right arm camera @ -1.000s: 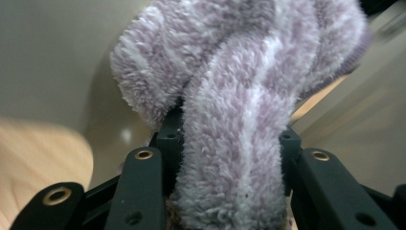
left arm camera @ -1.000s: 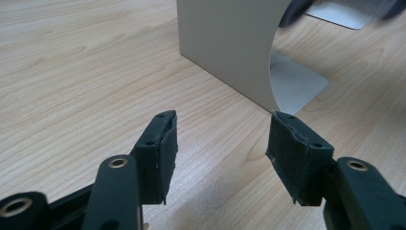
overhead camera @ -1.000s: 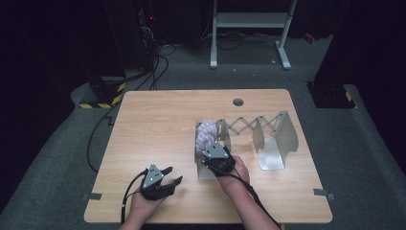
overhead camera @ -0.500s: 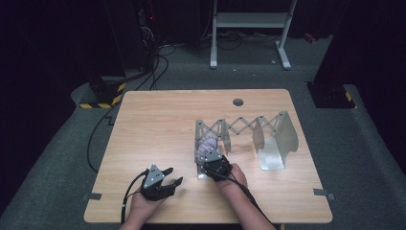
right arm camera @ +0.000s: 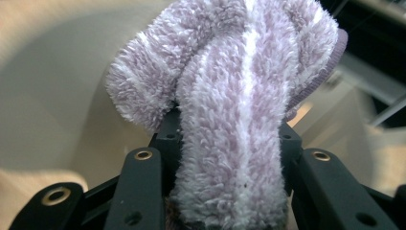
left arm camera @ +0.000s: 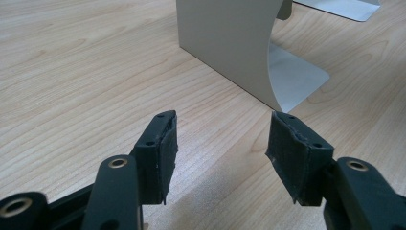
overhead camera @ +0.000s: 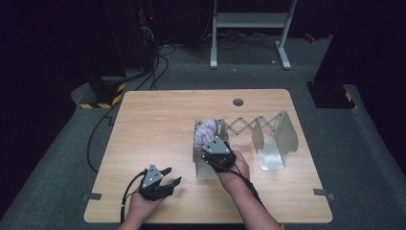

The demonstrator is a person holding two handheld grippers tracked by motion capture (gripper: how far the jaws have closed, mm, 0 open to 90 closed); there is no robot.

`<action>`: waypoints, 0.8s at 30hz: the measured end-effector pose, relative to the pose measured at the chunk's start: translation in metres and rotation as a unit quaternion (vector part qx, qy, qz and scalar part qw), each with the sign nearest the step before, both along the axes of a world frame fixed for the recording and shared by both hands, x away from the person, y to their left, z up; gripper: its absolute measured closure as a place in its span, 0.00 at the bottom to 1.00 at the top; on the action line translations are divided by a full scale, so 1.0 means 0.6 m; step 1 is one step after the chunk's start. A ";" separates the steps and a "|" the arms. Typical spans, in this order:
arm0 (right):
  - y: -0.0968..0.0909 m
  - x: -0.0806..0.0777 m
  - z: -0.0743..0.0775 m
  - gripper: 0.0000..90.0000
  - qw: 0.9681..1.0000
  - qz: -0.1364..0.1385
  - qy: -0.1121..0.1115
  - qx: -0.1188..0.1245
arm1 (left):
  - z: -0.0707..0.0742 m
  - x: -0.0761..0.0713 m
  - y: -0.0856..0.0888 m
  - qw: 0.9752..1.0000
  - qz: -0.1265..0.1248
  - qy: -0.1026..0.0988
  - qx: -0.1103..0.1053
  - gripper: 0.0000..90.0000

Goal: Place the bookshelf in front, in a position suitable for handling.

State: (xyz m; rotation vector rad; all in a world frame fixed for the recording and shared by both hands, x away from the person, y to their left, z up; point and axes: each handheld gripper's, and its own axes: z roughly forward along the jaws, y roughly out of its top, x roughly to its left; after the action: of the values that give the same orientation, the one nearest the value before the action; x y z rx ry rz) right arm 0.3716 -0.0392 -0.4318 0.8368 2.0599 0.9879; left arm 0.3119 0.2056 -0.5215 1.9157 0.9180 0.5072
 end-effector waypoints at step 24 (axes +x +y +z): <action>-0.010 -0.023 -0.146 0.66 0.993 0.019 0.109 -0.035 | -0.003 0.001 -0.001 1.000 -0.005 0.002 0.004 0.49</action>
State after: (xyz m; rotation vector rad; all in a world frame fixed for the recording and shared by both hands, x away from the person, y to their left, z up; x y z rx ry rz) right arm 0.3577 -0.0454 -0.5191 0.9063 2.2886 0.8714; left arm 0.3127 0.2049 -0.5236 1.9287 0.9103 0.5021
